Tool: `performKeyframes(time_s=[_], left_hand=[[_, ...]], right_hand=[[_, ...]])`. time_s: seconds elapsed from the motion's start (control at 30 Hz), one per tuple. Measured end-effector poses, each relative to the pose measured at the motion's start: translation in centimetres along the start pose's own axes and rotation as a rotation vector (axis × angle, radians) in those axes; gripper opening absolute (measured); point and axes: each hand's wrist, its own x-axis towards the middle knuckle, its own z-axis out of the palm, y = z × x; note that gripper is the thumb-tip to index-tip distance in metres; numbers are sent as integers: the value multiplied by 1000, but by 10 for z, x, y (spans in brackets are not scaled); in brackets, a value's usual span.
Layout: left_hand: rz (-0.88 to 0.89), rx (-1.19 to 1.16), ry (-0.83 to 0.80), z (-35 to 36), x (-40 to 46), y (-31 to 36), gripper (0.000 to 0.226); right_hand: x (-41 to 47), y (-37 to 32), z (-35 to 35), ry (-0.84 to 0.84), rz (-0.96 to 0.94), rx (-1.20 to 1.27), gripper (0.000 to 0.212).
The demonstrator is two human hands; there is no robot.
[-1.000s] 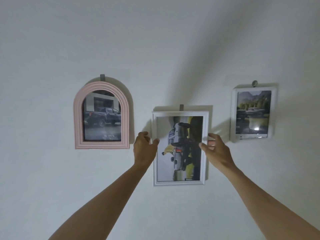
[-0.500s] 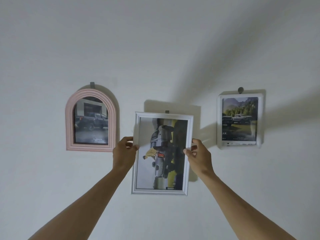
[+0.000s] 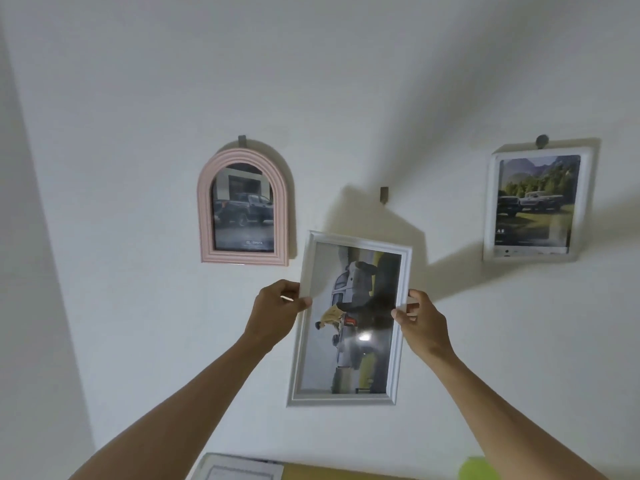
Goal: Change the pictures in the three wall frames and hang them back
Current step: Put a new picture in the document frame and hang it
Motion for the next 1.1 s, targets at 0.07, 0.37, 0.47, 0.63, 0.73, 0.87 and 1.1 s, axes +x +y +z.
performKeyframes(time_s=[0.07, 0.37, 0.47, 0.63, 0.73, 0.87, 1.1], left_hand=[[-30, 39, -31, -7, -13, -13, 17], [-7, 289, -106, -17, -91, -70, 16], [31, 345, -127, -16, -115, -83, 10], [145, 470, -218, -6, -152, -103, 20], [232, 518, -285, -5, -167, -116, 37], [278, 520, -291, -21, -169, -138, 52], [-231, 436, -327, -54, -137, -182, 74]], right_hand=[[-17, 8, 17, -94, 62, -79, 56], [-99, -34, 82, -406, 241, 196, 55], [-118, -56, 104, -391, 252, 294, 52], [-142, -61, 122, -342, 374, 309, 35], [-153, -57, 116, -352, 426, 365, 19], [-164, -42, 96, -443, 415, 371, 32], [-177, -7, 68, -602, 407, 394, 34]])
